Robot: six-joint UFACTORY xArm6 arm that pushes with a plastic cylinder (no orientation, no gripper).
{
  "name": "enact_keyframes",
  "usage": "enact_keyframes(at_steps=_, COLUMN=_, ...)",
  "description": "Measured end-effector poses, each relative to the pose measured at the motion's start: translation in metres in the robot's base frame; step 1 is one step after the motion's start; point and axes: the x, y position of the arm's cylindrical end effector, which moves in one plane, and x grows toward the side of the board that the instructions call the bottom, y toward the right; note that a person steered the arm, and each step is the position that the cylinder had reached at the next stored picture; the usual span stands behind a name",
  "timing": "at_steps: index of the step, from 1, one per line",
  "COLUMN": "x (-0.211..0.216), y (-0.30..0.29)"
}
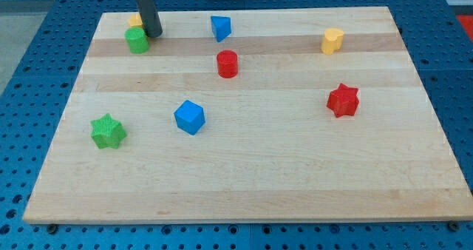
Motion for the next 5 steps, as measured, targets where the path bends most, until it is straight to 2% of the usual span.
enact_keyframes(at_steps=1, x=0.032, y=0.002)
enact_keyframes(at_steps=3, x=0.048, y=0.006)
enact_keyframes(at_steps=4, x=0.099, y=0.025)
enact_keyframes(at_steps=5, x=0.107, y=0.026)
